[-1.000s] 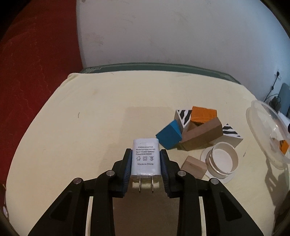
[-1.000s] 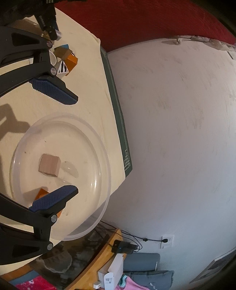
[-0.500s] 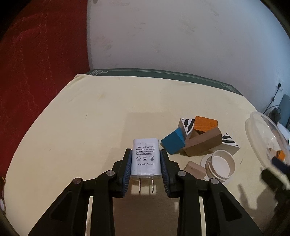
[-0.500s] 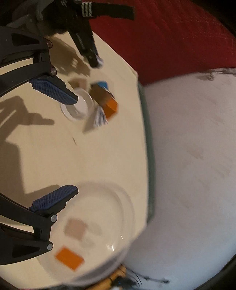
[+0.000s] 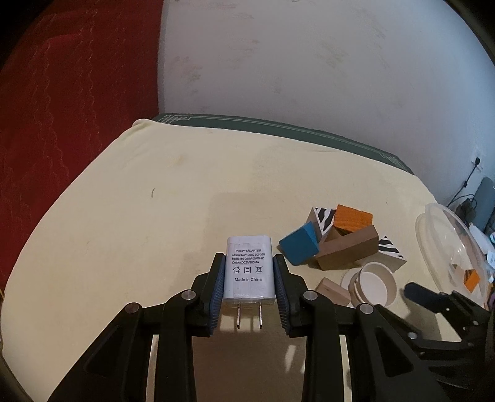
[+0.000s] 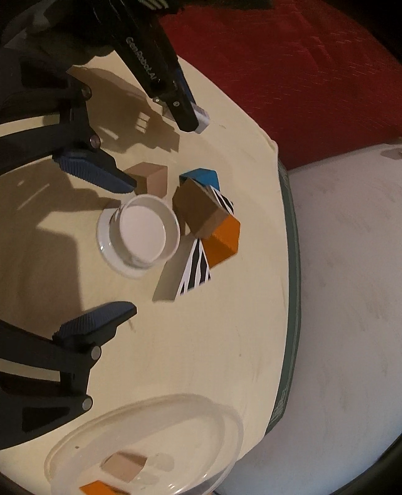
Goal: Organize rigid objects
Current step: 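Grasp the white cup by its rim with the right gripper while the left gripper holds the adapter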
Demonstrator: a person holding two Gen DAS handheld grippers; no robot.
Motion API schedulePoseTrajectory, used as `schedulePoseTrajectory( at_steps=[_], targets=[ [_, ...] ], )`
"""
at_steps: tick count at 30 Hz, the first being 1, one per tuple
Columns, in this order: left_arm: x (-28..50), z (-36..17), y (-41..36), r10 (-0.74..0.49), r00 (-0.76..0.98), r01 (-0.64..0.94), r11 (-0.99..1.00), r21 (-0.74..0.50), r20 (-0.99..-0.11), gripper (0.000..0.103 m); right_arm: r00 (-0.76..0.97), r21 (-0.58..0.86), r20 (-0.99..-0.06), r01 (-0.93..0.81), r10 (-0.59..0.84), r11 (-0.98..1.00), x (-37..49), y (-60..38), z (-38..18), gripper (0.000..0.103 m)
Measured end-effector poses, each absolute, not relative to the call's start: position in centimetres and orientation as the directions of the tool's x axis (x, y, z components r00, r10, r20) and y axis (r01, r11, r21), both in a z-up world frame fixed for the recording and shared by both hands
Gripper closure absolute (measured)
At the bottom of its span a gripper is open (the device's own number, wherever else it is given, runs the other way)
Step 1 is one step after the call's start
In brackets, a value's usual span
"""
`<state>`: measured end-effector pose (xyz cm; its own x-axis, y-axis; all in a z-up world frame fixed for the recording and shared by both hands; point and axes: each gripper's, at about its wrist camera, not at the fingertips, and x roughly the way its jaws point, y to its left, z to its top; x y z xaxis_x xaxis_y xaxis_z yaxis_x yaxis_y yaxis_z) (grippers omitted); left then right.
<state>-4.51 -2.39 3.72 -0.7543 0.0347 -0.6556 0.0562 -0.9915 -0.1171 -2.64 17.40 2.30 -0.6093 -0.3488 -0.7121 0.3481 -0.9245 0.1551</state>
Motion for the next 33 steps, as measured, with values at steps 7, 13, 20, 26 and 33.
schedulePoseTrajectory(
  at_steps=[7, 13, 20, 26, 33],
  targets=[
    [-4.6, 3.7, -2.1, 0.043, -0.753, 0.046, -0.992, -0.117, -0.657, 0.072, -0.591, 0.124, -0.739, 0.35, -0.322, -0.929, -3.4, 16.6, 2.0, 0.031],
    [-4.6, 3.6, -2.3, 0.04, -0.75, 0.046, -0.993, -0.112, -0.66, 0.072, -0.595, 0.107, -0.743, 0.347, -0.307, -0.932, -3.7, 16.2, 1.9, 0.037],
    [-4.7, 3.7, -2.3, 0.041, -0.751, 0.044, -0.993, -0.112, -0.66, 0.072, -0.601, 0.112, -0.734, 0.351, -0.315, -0.93, -3.6, 16.5, 2.0, 0.04],
    [-4.6, 3.6, -2.2, 0.042, -0.754, 0.04, -0.993, -0.109, -0.655, 0.072, -0.608, 0.143, -0.72, 0.343, -0.335, -0.928, -2.7, 17.2, 2.0, 0.04],
    [-4.1, 3.5, -1.7, 0.031, -0.759, 0.047, -0.994, -0.102, -0.651, 0.072, -0.635, 0.15, -0.692, 0.337, -0.342, -0.929, -1.0, 17.8, 2.3, 0.04]
  ],
)
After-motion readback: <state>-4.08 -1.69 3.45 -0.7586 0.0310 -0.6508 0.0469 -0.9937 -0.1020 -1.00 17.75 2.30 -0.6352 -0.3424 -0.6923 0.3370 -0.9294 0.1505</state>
